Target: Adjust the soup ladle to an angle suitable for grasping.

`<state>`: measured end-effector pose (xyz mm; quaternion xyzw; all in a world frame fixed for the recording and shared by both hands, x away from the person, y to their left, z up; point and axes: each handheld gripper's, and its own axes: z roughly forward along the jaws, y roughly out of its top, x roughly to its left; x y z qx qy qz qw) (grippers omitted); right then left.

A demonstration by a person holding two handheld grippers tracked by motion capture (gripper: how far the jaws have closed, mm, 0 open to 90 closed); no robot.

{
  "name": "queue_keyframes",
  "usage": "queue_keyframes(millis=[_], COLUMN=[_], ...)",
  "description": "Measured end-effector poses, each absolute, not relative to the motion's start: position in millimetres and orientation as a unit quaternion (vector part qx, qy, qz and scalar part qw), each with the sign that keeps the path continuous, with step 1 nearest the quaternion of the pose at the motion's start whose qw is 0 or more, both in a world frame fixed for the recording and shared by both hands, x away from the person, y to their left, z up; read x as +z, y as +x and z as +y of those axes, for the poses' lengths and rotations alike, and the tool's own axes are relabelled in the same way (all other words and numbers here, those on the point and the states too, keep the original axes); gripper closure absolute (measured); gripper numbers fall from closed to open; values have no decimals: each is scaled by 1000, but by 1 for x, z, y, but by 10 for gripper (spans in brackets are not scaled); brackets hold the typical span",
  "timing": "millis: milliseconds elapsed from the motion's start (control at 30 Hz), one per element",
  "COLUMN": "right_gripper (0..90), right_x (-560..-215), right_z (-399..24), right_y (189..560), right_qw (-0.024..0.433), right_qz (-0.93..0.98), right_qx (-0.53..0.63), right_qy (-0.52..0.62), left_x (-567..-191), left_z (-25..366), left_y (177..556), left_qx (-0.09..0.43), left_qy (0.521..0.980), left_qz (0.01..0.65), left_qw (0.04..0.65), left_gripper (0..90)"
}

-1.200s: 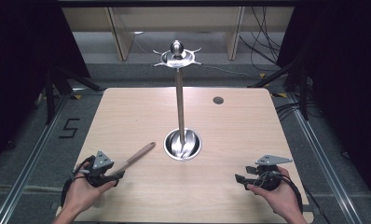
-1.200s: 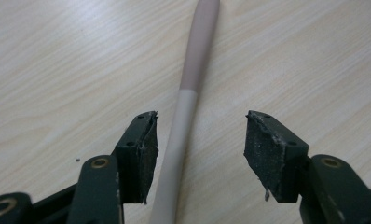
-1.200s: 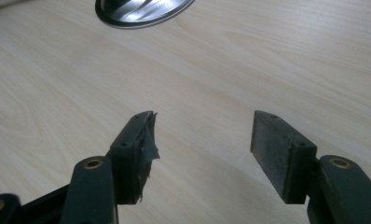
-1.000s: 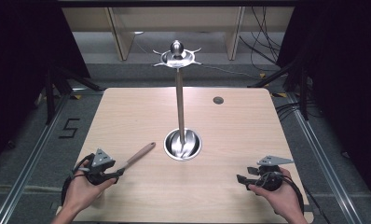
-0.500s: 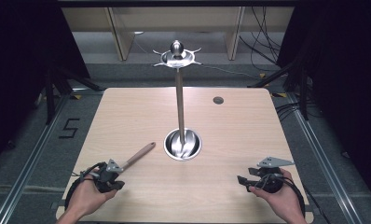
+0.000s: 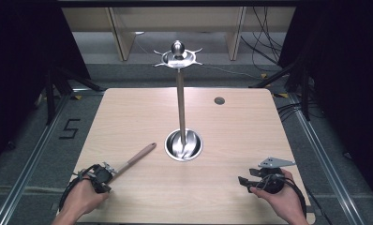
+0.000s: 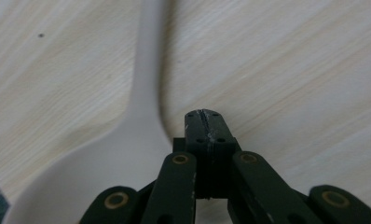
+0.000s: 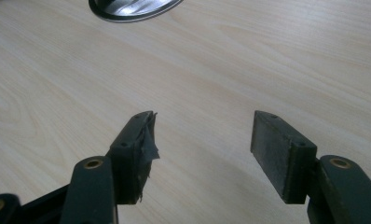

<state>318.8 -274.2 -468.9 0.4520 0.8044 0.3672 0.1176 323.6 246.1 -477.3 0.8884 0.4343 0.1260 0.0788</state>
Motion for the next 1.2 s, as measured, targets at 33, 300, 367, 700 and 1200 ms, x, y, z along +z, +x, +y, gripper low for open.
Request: queue_keyframes(millis=[33,300,367,700,1200], right_gripper=[404,404,404,404,403], right_x=[-469,-470,-469,-468,-469], right_z=[-274,-274,-274,-274,-273], right_y=[319,319,319,317,317], right_qw=[118,107,111,113,101], right_qz=[804,801,801,796,792], right_qx=[367,367,367,367,369], right_qy=[452,461,459,468,475], left_x=[-477,-479,-478,-454,-475], left_z=[246,257,258,255,245], left_y=[324,329,330,308,305], left_qx=[126,143,136,55,69], left_qy=[888,887,884,881,910], left_qz=[434,436,445,449,408], left_qw=[79,47,43,140,9], left_gripper=[890,890,890,890,890])
